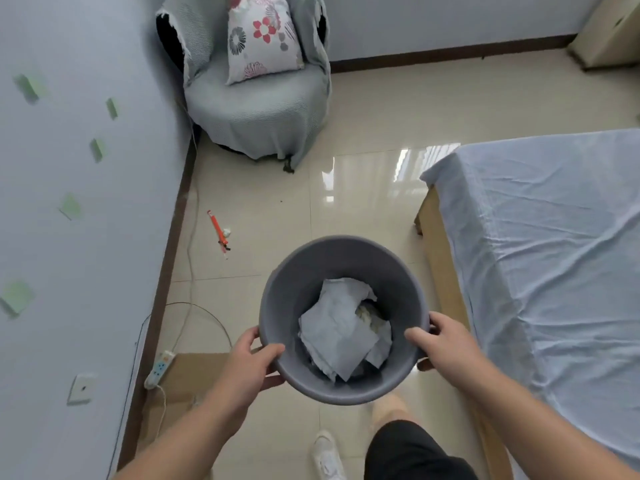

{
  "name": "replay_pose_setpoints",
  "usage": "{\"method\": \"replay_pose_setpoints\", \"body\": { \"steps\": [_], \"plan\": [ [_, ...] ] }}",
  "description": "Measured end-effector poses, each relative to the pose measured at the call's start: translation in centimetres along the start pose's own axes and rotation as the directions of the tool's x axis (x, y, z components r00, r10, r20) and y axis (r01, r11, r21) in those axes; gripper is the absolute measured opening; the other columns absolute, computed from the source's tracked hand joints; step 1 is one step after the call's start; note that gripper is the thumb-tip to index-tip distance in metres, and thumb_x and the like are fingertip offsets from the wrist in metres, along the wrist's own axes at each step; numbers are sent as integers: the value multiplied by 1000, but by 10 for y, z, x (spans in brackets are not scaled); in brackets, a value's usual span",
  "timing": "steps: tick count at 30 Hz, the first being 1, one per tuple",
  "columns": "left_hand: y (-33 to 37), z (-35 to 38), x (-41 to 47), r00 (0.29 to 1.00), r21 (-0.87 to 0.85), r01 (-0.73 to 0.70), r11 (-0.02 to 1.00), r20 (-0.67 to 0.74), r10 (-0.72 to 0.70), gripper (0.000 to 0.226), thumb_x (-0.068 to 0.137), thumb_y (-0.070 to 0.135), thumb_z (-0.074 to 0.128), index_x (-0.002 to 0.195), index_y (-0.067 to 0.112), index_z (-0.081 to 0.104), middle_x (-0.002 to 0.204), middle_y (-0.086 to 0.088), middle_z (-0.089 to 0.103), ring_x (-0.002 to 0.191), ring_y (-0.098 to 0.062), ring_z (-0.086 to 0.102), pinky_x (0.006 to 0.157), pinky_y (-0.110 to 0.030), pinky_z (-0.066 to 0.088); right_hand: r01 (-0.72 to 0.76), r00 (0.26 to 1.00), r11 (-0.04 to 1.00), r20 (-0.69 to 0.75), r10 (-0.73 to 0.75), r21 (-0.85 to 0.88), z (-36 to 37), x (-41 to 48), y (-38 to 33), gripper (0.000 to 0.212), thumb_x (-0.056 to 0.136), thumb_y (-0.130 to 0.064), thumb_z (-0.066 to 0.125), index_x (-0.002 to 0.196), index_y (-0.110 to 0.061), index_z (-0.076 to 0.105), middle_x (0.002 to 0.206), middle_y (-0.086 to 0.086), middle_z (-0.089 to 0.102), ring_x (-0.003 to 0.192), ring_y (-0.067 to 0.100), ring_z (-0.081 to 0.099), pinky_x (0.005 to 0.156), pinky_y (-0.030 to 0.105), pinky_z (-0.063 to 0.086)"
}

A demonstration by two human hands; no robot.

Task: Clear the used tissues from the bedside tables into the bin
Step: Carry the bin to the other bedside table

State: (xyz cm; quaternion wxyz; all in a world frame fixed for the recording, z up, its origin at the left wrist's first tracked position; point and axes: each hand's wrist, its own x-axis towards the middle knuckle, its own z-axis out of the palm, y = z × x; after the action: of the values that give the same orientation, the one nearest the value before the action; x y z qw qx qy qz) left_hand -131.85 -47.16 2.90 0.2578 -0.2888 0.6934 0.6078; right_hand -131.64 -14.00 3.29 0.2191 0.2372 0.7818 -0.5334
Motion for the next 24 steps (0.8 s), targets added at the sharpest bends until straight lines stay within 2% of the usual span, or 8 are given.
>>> {"method": "replay_pose_setpoints", "body": {
  "steps": [2,6,10,14,17,21,24],
  "plan": [
    [39,7,31,1000,50,-5,999,12,5,30,99,14,65,114,39,60,95,2,85,88,-22,82,74,-38,66,-8,1000,1000,-9,9,16,-10,34,-22,7,91,-26,68,96,-23,72,78,-12,78,65,6,74,52,19,56],
    [123,31,97,1000,115,-29,993,12,28,30,99,15,65,119,37,59,94,6,84,87,-21,82,67,-33,66,-10,1000,999,-14,11,42,-44,113,-71,8,89,-27,69,96,-24,72,79,-10,79,67,6,74,57,25,60],
    [204,60,147,999,110,-48,993,12,47,33,100,13,65,126,33,58,95,7,84,88,-21,82,68,-34,67,4,1000,1000,-22,-3,30,-87,179,-133,10,88,-27,69,98,-25,72,79,-12,78,68,6,74,58,28,63],
    [273,75,197,998,69,-56,996,26,55,32,99,15,65,125,32,58,96,5,84,89,-20,82,70,-35,67,35,999,999,-24,-36,-11,-122,242,-203,10,90,-25,68,98,-22,73,82,-4,79,76,17,74,61,30,62],
    [318,77,244,998,42,-57,997,33,56,31,98,15,65,122,34,60,97,2,84,89,-22,82,70,-35,67,49,998,998,-26,-50,-32,-132,293,-249,10,92,-23,68,100,-21,72,87,0,79,82,21,75,62,29,63],
    [378,74,322,996,33,-64,997,63,62,32,96,16,66,121,35,60,97,0,84,89,-22,82,73,-37,67,32,998,999,-55,-34,-32,-133,367,-299,12,91,-22,68,102,-18,73,87,1,80,81,19,75,62,29,63],
    [430,71,386,990,63,-81,995,124,73,34,96,17,67,122,36,59,97,0,84,88,-22,82,74,-39,67,0,995,1000,-104,0,-1,-132,421,-332,13,92,-24,68,103,-19,72,90,3,79,84,22,75,67,35,66]
  ]
}}
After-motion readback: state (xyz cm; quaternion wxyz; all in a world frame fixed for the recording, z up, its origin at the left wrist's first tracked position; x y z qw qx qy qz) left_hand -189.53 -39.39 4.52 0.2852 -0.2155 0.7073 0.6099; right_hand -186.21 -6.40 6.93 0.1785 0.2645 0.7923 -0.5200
